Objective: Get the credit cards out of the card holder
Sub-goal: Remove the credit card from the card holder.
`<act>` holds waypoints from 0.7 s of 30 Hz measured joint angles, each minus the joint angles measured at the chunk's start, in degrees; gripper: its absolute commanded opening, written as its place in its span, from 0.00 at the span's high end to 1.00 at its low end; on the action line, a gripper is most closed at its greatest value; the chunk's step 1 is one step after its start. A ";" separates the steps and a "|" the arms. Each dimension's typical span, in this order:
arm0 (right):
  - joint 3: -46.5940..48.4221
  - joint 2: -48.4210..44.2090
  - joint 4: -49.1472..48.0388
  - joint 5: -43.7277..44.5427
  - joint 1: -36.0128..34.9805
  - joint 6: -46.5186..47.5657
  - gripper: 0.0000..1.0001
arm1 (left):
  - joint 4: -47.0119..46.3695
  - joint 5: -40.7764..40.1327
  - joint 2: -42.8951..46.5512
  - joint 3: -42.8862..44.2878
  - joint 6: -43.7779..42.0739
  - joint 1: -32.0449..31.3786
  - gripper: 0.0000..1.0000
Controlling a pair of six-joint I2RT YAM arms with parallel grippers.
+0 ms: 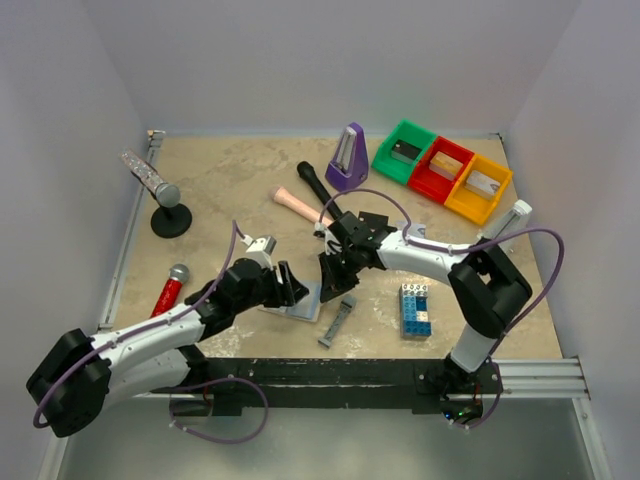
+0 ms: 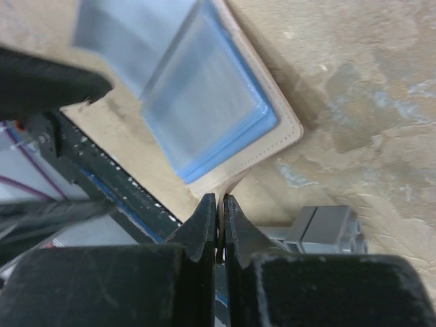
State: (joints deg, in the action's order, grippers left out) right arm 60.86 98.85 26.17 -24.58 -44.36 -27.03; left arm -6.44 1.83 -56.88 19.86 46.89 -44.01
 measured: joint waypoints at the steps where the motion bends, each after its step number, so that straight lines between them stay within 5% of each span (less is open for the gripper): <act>1: -0.31 -0.74 -0.57 -0.66 0.00 -0.02 1.00 | 0.74 -0.87 -0.20 0.17 -0.15 0.00 0.34; 21: -2.29 -4.55 -6.88 -6.49 0.00 -0.96 1.00 | 4.37 -4.02 -5.46 2.54 -3.56 0.00 0.37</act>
State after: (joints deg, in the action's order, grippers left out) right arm 58.57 94.30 19.29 -31.07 -44.36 -27.99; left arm -2.07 -2.20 -62.35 22.39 43.33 -44.01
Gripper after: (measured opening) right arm 0.035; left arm 0.641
